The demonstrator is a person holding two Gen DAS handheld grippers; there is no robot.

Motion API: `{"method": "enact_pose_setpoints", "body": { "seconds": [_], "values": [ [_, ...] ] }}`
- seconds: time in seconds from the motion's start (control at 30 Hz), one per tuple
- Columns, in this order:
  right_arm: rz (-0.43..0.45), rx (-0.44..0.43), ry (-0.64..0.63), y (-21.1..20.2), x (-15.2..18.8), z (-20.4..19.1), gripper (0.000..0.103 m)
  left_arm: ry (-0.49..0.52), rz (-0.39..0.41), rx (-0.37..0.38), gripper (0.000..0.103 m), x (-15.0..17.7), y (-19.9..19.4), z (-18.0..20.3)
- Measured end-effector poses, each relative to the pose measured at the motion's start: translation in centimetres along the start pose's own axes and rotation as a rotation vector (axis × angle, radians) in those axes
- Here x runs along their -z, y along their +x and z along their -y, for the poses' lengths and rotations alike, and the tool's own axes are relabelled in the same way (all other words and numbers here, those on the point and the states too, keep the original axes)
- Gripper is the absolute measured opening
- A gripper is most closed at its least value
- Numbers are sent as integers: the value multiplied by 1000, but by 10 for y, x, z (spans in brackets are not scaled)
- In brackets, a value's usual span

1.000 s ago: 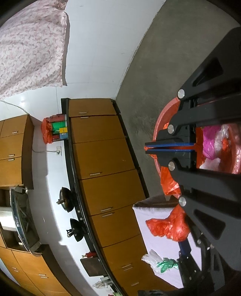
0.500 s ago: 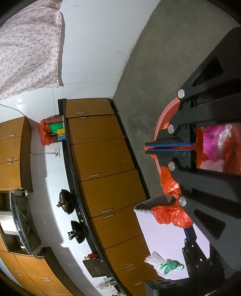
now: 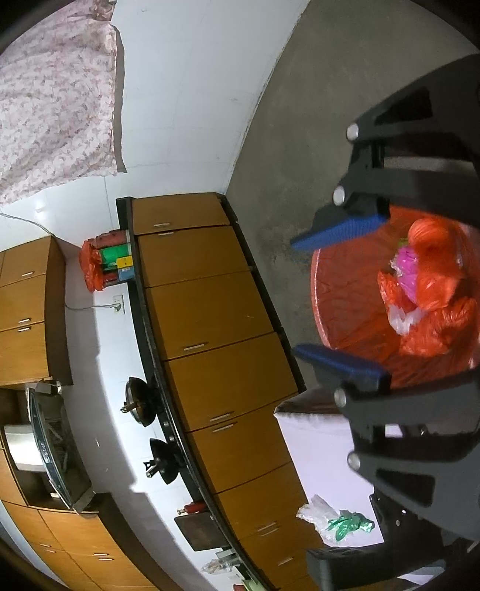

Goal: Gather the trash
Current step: 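Open both tools to drop the red bags into the basket, then move both open tools back toward the clear and green bags on the table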

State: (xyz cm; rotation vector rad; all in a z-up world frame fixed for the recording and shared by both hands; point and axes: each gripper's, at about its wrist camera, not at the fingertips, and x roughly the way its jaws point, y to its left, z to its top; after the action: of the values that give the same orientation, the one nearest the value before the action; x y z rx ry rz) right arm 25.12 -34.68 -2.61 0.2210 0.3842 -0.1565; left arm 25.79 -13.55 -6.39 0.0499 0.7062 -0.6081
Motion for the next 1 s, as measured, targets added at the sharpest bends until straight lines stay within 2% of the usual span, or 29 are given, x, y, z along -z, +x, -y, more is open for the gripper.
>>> {"method": "enact_pose_setpoints", "body": {
  "seconds": [0.07,0.23,0.53,1.0],
  "values": [
    [3,-8,-3,-2,-3,-2,69,-9,9,-26,74,1,-6,-10],
    [14,-62,-30,-9,-6,-26,79,-56,40,-113,75,6,-30,-46],
    [-20,-211,-98,-11,4,-102,80,-157,112,-341,78,22,-87,-129],
    [-109,-409,-221,-7,41,-232,80,-322,149,-647,78,68,-174,-256]
  ]
}}
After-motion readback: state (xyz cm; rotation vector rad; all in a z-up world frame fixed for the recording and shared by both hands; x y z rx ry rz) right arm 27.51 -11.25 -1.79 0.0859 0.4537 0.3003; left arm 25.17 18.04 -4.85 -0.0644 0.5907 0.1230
